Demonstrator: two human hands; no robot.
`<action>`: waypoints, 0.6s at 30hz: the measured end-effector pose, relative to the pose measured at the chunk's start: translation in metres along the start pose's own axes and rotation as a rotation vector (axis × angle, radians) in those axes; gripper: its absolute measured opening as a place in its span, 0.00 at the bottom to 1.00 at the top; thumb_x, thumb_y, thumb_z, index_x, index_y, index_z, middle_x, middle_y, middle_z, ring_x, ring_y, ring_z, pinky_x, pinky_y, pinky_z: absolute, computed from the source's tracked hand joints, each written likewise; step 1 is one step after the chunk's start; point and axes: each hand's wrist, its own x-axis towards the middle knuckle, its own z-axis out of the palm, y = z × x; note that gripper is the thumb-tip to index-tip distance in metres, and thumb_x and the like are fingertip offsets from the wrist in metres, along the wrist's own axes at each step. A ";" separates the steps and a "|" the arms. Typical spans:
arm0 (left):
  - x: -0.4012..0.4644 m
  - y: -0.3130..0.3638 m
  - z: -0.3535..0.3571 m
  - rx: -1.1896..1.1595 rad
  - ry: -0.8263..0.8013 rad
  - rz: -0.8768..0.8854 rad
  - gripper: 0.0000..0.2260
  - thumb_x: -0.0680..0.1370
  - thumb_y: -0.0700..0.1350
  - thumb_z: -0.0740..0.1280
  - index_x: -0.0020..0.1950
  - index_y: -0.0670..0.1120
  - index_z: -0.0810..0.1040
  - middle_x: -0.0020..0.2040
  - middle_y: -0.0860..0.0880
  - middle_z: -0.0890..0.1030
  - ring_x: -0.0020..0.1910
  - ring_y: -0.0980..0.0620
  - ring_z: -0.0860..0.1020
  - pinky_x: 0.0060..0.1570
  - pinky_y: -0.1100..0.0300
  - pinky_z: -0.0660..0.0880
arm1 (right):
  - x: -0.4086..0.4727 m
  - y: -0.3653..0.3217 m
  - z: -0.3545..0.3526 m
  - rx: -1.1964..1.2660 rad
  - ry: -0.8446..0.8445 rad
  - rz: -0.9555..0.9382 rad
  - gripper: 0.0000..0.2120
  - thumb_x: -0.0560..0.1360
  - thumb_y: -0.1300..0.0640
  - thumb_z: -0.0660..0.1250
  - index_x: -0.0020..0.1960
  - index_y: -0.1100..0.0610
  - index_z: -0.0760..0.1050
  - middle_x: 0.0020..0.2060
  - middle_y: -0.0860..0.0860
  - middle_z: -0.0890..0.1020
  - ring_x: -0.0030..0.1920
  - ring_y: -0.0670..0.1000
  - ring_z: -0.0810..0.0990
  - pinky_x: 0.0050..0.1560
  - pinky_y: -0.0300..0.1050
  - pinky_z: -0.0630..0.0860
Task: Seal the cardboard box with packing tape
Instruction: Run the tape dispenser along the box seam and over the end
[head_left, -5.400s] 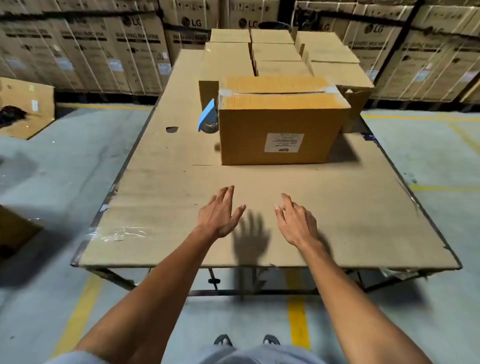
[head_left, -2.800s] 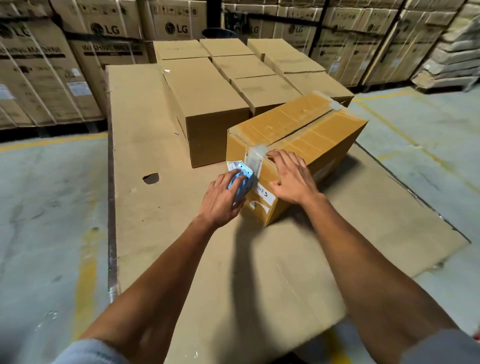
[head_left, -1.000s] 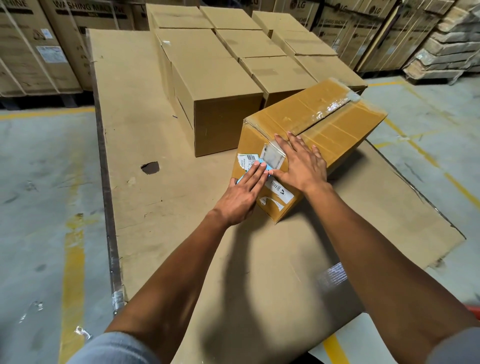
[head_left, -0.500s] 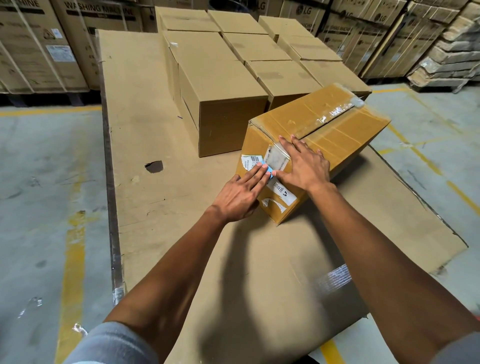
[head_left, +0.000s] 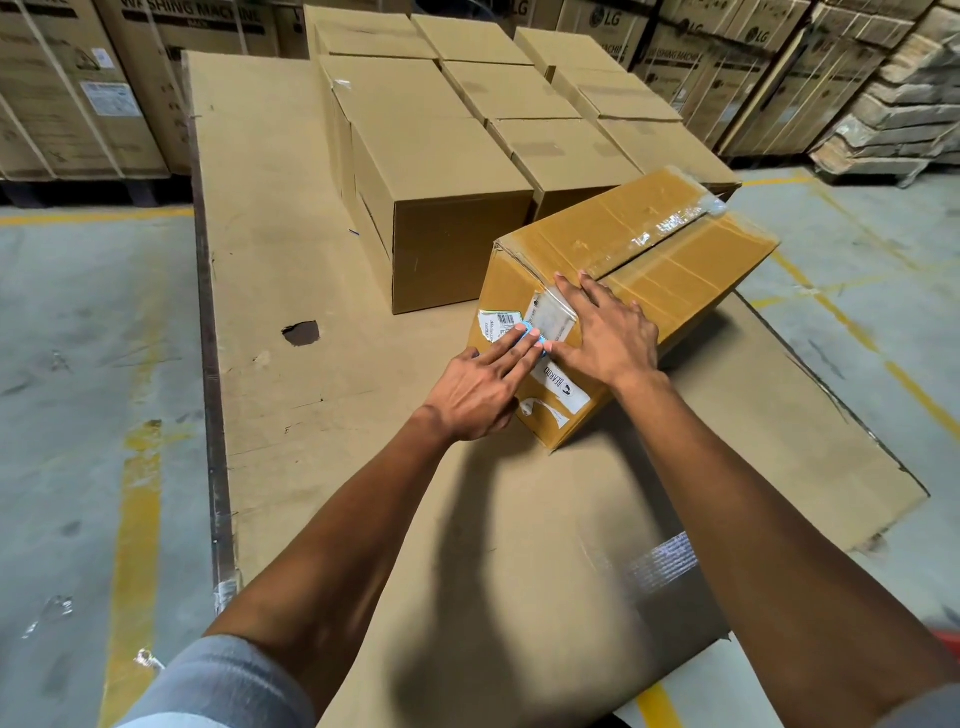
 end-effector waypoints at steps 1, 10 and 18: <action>0.001 0.001 -0.001 -0.009 -0.005 -0.003 0.39 0.81 0.55 0.66 0.88 0.42 0.56 0.88 0.42 0.58 0.88 0.43 0.56 0.56 0.49 0.80 | 0.000 0.000 0.000 -0.004 0.000 -0.001 0.48 0.76 0.32 0.70 0.86 0.39 0.47 0.86 0.50 0.55 0.82 0.58 0.64 0.78 0.66 0.63; 0.002 0.004 0.000 -0.074 0.017 -0.015 0.32 0.87 0.48 0.65 0.88 0.42 0.58 0.88 0.43 0.60 0.87 0.44 0.56 0.55 0.46 0.85 | 0.000 0.001 0.000 0.018 -0.003 0.001 0.46 0.77 0.34 0.70 0.86 0.39 0.47 0.86 0.50 0.56 0.83 0.58 0.63 0.79 0.66 0.62; 0.002 0.007 -0.002 -0.093 -0.017 -0.027 0.37 0.85 0.47 0.68 0.88 0.41 0.54 0.88 0.42 0.56 0.88 0.43 0.53 0.60 0.45 0.83 | 0.002 0.002 0.002 0.030 -0.010 -0.001 0.48 0.75 0.31 0.70 0.86 0.38 0.46 0.86 0.50 0.55 0.82 0.58 0.64 0.77 0.67 0.63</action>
